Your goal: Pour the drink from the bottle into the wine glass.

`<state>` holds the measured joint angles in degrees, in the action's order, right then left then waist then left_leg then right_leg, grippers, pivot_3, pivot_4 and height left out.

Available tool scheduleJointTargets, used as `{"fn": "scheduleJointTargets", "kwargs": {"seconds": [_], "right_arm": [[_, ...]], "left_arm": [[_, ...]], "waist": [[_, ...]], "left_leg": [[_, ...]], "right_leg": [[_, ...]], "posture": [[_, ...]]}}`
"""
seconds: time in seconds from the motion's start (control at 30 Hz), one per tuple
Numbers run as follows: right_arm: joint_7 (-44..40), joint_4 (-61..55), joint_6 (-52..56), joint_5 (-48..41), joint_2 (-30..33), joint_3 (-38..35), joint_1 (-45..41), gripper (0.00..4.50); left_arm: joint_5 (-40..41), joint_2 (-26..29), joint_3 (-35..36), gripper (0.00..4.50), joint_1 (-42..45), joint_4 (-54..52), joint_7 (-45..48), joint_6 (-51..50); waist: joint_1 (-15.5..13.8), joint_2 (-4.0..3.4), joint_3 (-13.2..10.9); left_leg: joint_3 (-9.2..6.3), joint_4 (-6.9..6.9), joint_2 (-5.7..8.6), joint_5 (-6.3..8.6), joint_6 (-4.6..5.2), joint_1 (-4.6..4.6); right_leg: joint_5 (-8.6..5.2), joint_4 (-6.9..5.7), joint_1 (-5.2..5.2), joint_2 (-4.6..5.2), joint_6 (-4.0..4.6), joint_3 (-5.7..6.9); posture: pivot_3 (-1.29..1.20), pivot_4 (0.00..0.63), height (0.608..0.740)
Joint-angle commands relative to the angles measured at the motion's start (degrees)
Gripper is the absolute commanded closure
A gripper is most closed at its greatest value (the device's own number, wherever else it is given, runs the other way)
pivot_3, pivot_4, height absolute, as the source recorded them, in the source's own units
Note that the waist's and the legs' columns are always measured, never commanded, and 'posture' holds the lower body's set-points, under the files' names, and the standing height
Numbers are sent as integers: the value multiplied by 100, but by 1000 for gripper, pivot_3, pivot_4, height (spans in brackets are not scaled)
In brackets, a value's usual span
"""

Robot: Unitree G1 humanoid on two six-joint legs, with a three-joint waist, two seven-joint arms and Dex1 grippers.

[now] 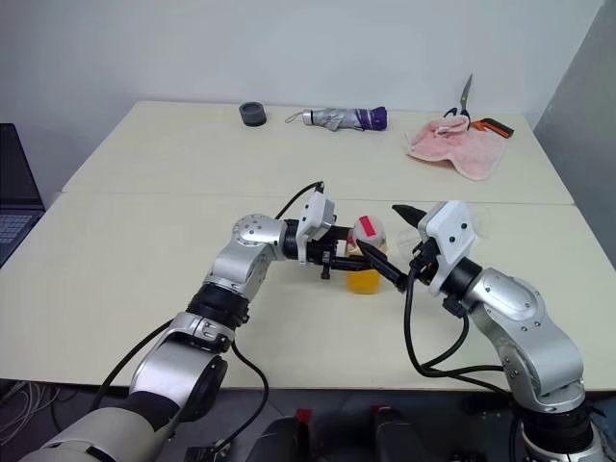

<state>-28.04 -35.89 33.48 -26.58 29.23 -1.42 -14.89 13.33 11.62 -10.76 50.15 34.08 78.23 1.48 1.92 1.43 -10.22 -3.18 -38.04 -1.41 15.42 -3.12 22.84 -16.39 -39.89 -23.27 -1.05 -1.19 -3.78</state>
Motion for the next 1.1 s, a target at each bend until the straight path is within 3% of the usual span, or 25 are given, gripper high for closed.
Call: {"fn": "scheduleJointTargets", "kwargs": {"seconds": [0.03, 1.1], "right_arm": [[82, -207, -21, -43, 88, -325, 0, 161], [77, -279, 54, -146, 257, -499, 156, 161]], "left_arm": [[137, 23, 117, 2710, 98, -198, 56, 32], [142, 54, 107, 2711, 129, -146, 94, 62]], "waist": [[0, 0, 0], [0, 0, 0]], "left_leg": [[0, 0, 0, 0, 0, 0], [0, 0, 0, 0, 0, 0]], "right_leg": [[0, 0, 0, 0, 0, 0], [0, 0, 0, 0, 0, 0]], "posture": [[0, 150, 740], [0, 150, 740]]}}
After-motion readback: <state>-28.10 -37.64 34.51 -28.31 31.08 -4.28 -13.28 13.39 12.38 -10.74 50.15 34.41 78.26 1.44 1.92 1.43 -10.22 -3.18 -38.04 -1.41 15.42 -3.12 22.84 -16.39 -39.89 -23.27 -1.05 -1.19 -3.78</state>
